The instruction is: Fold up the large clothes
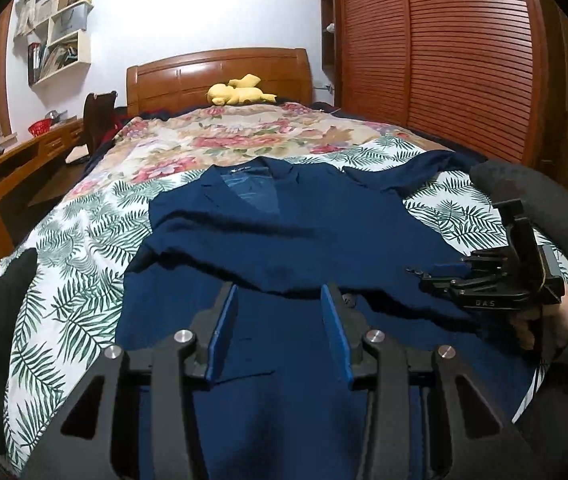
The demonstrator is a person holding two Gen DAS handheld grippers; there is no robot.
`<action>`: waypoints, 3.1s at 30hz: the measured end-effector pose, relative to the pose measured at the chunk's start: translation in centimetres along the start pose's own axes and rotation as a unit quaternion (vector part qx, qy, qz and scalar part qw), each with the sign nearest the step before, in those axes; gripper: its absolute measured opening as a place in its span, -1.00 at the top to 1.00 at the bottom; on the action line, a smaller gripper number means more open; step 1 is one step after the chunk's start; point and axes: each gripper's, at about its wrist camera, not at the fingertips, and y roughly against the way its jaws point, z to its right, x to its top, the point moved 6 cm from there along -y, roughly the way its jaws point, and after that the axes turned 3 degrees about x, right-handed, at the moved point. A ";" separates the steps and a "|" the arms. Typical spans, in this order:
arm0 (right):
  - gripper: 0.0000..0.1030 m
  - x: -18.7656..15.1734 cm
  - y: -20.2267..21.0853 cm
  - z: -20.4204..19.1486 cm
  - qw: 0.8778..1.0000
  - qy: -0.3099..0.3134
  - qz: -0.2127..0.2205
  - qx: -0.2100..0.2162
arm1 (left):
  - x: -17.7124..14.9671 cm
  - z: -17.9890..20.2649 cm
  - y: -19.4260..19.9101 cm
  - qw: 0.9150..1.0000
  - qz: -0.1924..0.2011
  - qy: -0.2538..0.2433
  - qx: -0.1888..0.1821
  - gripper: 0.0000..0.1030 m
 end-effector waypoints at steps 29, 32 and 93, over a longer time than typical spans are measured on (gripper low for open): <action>0.37 -0.3 -0.1 0.1 1.000 -0.010 0.008 -0.021 | 3.9 0.6 -12.9 0.998 0.006 0.017 -0.061 0.20; 0.37 -0.3 -0.1 0.2 1.000 -0.013 0.009 -0.020 | 3.4 0.5 -13.4 0.998 0.001 0.022 -0.064 0.20; 1.00 19.0 3.2 20.8 0.970 -0.111 0.116 -0.181 | 2.8 2.2 -13.1 0.997 0.010 -0.022 -0.067 0.20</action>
